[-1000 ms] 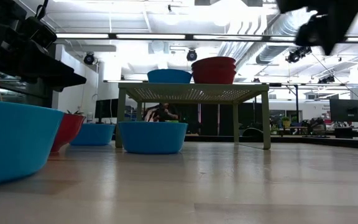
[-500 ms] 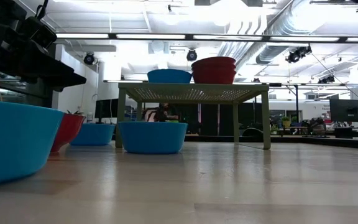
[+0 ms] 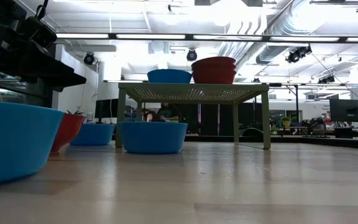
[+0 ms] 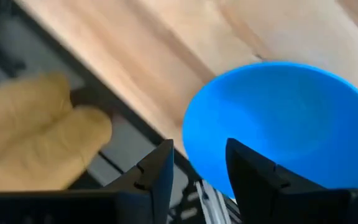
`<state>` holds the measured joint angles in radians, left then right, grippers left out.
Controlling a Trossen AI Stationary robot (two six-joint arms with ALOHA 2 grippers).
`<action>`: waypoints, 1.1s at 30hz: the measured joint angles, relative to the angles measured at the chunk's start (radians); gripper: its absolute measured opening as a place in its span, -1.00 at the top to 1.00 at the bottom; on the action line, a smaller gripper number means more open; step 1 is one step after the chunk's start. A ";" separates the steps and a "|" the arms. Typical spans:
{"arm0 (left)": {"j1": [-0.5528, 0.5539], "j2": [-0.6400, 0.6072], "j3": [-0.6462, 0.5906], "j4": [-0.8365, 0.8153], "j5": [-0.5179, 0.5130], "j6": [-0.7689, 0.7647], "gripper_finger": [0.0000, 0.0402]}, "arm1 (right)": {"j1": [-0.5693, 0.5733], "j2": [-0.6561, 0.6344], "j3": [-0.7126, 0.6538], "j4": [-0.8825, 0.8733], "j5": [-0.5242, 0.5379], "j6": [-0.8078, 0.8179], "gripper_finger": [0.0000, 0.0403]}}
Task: Pick & Place Mini bowls
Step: Stack the blue bowl on top of the blue bowl on the shelf
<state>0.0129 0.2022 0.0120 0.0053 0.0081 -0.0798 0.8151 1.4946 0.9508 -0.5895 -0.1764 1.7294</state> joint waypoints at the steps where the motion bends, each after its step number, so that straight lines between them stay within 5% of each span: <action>1: 0.000 0.000 0.000 0.000 0.000 0.000 -0.16 | 0.007 0.006 0.000 0.002 0.021 0.038 0.34; 7: 0.000 0.000 0.000 0.000 0.000 0.000 -0.16 | 0.031 0.032 0.000 0.026 0.122 0.175 0.34; 33: 0.000 0.000 0.000 0.000 0.000 0.083 -0.16 | 0.025 0.191 0.001 0.053 0.144 0.176 0.34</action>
<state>0.0129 0.2020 0.0120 0.0051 0.0077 0.0032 0.8398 1.6856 0.9516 -0.5369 -0.0322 1.9057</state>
